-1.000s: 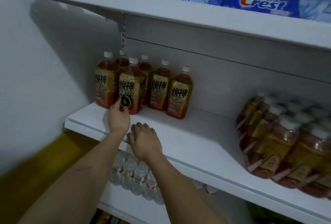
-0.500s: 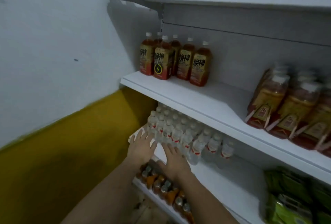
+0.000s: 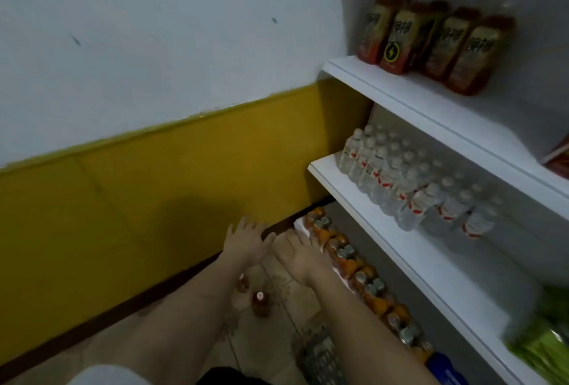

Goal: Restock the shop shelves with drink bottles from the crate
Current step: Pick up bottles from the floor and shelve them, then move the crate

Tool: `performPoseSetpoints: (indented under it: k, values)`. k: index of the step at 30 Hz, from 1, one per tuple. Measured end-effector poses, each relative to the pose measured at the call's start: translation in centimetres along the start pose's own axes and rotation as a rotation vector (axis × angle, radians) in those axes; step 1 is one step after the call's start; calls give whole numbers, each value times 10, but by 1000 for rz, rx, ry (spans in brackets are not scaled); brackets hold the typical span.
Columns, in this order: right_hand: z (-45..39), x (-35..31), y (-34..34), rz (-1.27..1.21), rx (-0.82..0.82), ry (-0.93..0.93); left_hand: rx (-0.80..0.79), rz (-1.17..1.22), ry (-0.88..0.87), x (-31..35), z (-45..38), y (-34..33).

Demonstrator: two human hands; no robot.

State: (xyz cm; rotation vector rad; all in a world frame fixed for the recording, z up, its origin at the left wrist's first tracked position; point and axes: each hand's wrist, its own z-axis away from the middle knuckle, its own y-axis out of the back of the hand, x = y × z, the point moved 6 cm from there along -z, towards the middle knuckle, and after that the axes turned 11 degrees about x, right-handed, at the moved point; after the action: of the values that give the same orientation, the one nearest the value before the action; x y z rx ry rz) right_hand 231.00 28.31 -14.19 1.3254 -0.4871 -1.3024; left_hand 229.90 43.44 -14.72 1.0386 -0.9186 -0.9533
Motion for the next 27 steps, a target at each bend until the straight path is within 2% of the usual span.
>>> performPoseSetpoints:
  k: [8, 14, 16, 19, 27]
  values:
    - [12, -92, -85, 23, -141, -6, -13, 159, 143, -119, 71, -46]
    - [44, -189, -195, 29, -311, 119, -133, 276, 360, -242, 149, -104]
    - [53, -206, -221, 37, -370, 148, -150, 300, 405, -265, 162, -109]
    - [63, -215, -242, 57, -426, 167, -127, 280, 435, -285, 172, -112]
    - [28, -176, -253, 11, -450, 32, -230, 327, 495, -288, 155, -155]
